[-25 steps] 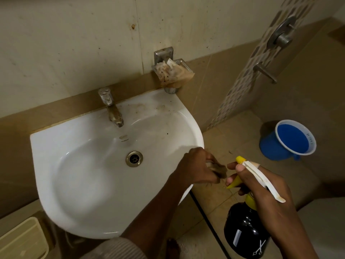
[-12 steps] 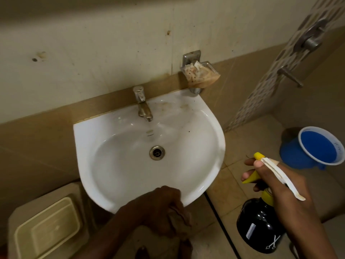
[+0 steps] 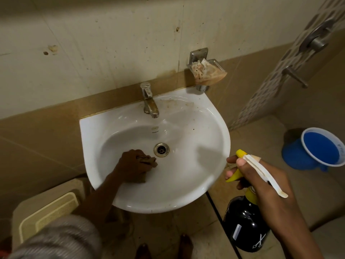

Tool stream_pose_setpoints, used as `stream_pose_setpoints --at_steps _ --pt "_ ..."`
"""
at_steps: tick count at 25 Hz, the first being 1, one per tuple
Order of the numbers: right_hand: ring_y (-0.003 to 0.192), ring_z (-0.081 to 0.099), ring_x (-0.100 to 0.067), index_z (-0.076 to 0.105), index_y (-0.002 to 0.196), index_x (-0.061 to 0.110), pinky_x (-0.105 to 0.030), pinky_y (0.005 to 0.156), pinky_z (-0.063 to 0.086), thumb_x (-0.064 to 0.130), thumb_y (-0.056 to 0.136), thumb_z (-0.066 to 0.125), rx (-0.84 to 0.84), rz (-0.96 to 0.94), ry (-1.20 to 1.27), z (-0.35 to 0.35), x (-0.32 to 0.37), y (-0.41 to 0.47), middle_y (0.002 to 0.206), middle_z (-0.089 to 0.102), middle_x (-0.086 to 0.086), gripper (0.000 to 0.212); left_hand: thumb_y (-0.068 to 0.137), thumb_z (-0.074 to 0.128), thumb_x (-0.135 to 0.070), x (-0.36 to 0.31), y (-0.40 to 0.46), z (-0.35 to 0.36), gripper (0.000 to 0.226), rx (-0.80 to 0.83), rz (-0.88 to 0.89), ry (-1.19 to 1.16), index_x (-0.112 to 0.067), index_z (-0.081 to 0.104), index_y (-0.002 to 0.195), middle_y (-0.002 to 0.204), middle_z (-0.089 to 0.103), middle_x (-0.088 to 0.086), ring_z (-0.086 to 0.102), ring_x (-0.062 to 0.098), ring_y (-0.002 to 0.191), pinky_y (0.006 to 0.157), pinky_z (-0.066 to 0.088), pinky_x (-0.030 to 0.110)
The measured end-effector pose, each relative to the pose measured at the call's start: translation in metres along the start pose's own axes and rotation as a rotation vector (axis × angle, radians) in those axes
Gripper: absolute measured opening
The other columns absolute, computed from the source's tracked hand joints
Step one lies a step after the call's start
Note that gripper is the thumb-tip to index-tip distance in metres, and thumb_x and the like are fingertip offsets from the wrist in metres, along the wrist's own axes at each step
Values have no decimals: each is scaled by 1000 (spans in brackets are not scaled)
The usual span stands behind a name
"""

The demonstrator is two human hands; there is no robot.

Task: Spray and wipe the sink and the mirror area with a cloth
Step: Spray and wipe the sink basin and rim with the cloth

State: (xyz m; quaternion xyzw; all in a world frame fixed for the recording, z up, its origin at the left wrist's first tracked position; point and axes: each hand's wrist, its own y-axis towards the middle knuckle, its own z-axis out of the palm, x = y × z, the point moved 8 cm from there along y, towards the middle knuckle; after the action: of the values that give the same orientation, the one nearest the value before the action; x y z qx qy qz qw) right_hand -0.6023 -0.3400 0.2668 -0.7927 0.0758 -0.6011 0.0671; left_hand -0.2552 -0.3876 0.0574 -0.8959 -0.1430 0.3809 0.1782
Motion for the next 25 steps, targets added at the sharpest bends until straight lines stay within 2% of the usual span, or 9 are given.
stream_pose_setpoints --at_steps 2,5,6,9,12,15,18,21,25 --pt "62 69 -2 81 96 19 -12 58 53 40 89 58 -10 11 2 -3 -2 -1 76 80 -3 32 48 78 -58 -11 -3 33 53 -6 -21 -21 -24 76 89 90 70 -6 67 14 85 75 55 29" --pt "63 70 -5 80 96 20 -15 61 56 41 88 57 -29 -1 5 -11 -3 -2 78 80 -4 32 46 74 -57 -51 -10 81 60 55 -22 -149 -24 76 97 92 74 -5 68 14 88 76 52 26" --pt "64 71 -7 80 96 22 -16 61 57 42 88 57 -36 -8 -2 -15 -3 -3 78 80 -4 32 46 73 -56 -66 -10 93 59 108 -1 -200 -24 77 95 88 73 -6 67 13 85 75 50 25" --pt "68 73 -8 80 96 25 -16 62 58 45 87 56 -68 -28 -17 -26 0 -6 80 81 -3 33 53 75 -40 -107 -21 111 22 298 69 -445 -24 73 67 66 64 -2 60 15 68 69 46 30" --pt "72 74 -10 80 98 26 -15 62 58 46 88 55 -91 -42 -23 -36 3 -9 83 82 0 33 64 74 -34 -119 -55 98 19 477 252 -490 -16 70 65 64 60 7 58 16 66 68 45 29" --pt "73 74 -9 79 99 25 -14 62 58 46 87 56 -97 -25 -5 -39 -1 -10 83 82 1 34 64 76 -28 -106 -95 69 10 610 407 -353 -26 70 72 68 64 -12 61 6 67 69 46 23" --pt "69 72 -7 80 97 24 -13 62 57 47 86 57 -86 -11 1 -33 -4 -11 82 82 0 35 62 82 -24 -91 -123 45 30 634 387 9 -27 64 86 79 64 -28 62 -4 79 74 49 16" --pt "68 72 -9 81 96 23 -15 62 57 47 86 57 -72 -10 -8 -29 -3 -11 82 82 -2 36 65 83 -33 -62 -142 28 38 585 287 448 -45 53 85 99 56 -26 60 3 97 87 54 23" --pt "75 74 -13 81 93 24 -23 69 60 47 88 57 -64 -2 -28 -33 -3 -3 82 82 -2 33 78 62 -48 -32 -149 -13 47 436 33 826 -35 50 122 132 51 -12 53 14 122 103 45 26"
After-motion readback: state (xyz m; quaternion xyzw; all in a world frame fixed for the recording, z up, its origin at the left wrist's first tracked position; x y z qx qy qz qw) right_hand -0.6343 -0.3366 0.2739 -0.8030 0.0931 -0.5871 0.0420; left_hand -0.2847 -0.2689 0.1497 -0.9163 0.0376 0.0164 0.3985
